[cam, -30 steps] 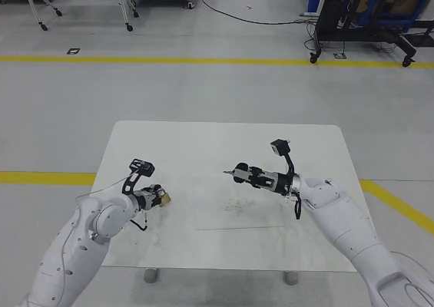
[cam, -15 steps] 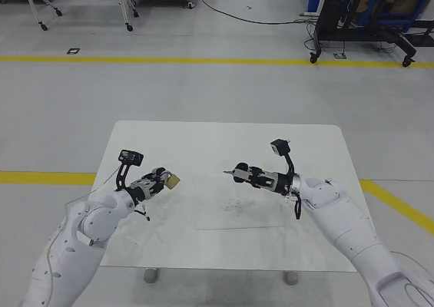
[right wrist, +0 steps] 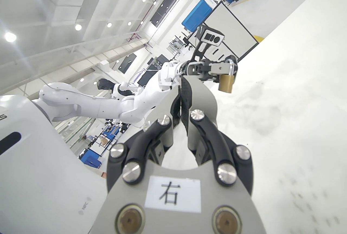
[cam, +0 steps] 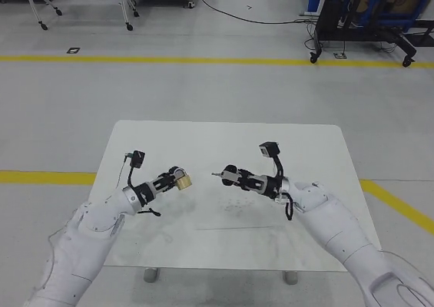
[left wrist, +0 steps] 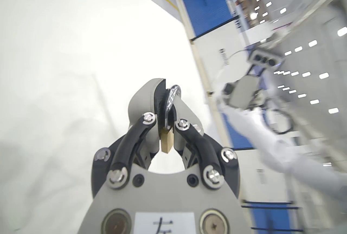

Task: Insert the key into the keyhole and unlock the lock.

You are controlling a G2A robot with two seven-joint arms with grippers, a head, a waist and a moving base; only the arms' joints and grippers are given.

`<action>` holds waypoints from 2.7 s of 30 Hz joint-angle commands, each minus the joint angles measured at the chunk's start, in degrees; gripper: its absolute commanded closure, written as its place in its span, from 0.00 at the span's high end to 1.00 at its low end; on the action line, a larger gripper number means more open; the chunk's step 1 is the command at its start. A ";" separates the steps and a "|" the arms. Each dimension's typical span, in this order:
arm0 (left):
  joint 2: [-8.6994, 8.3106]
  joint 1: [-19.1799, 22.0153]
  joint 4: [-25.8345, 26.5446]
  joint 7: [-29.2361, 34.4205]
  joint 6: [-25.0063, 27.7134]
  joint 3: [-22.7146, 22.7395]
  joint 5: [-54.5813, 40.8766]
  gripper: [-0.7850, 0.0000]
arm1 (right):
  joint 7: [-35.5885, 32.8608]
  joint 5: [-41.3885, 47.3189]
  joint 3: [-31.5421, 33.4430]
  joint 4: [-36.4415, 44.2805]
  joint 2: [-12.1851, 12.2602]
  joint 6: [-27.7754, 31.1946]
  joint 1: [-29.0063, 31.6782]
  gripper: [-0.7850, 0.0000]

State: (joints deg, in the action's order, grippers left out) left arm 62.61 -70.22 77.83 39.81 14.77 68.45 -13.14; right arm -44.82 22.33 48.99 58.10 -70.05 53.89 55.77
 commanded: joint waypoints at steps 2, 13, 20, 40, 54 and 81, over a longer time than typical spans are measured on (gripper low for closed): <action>1.20 3.04 -4.87 2.24 -2.06 -2.05 -16.73 0.00 | 1.85 0.13 -1.83 -2.78 -1.26 -0.25 -2.04 0.00; 2.59 8.15 -10.74 4.02 -4.37 -5.30 -19.12 0.00 | 8.33 -3.86 -3.79 -5.73 -3.20 -0.85 -4.30 0.00; 2.93 7.86 -10.60 3.57 -12.17 -5.38 -22.09 0.00 | 13.56 -9.67 -2.49 -3.56 -2.91 -3.59 -2.52 0.00; 5.48 9.73 -14.93 8.04 -12.31 -7.38 -34.14 0.00 | 25.74 -17.13 0.20 10.19 -2.44 -16.45 6.70 0.00; 4.62 4.99 -6.06 -10.03 -8.06 -4.91 -17.59 0.00 | 38.64 -29.72 0.34 21.44 -2.90 -37.24 13.50 0.00; 5.33 3.61 -4.64 -10.24 -10.04 -3.35 -16.97 0.00 | 43.97 -24.42 -1.13 19.64 -6.63 -38.63 13.66 0.00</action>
State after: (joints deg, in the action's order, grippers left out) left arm 67.91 -66.60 73.20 29.52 4.76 65.10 -30.19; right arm -0.93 -2.13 47.78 77.84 -76.62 15.35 69.49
